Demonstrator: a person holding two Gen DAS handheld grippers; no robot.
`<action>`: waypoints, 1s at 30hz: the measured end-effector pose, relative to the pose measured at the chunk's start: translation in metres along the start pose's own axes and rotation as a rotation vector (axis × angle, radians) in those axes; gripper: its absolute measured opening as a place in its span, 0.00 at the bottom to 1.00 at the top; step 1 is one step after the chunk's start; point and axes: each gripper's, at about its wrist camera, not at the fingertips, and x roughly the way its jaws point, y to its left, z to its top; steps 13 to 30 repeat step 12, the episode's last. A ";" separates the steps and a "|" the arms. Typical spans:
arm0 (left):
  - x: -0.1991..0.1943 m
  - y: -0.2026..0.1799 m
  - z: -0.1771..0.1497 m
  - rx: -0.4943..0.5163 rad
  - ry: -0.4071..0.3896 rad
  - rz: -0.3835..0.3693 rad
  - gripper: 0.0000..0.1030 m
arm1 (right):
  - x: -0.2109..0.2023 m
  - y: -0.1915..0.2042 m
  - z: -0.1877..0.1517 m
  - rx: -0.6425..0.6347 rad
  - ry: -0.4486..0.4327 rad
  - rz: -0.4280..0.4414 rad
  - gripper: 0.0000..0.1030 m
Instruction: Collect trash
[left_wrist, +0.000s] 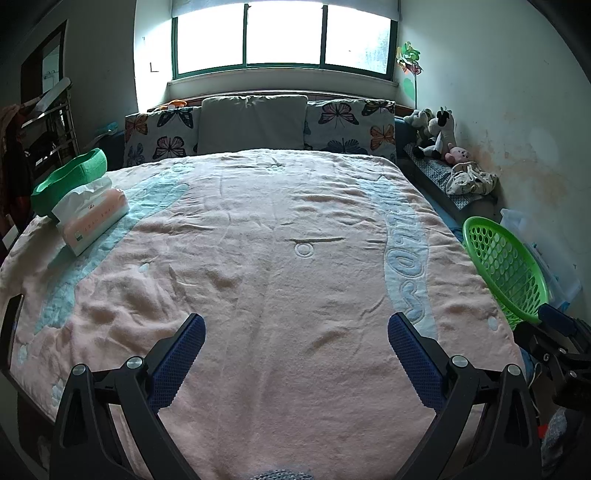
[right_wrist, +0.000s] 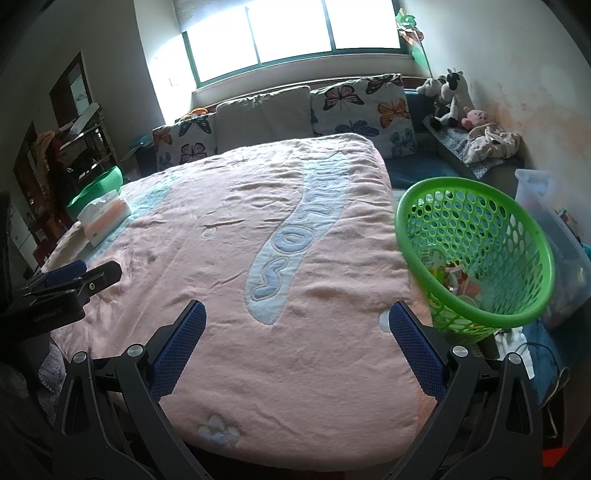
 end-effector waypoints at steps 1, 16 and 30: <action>0.000 0.001 0.000 0.000 0.000 0.000 0.93 | 0.000 0.001 0.000 -0.001 0.000 0.001 0.96; 0.001 0.002 -0.001 -0.009 -0.001 0.019 0.93 | -0.001 0.002 0.000 -0.003 0.002 0.010 0.96; 0.001 0.002 -0.001 -0.009 -0.001 0.019 0.93 | -0.001 0.002 0.000 -0.003 0.002 0.010 0.96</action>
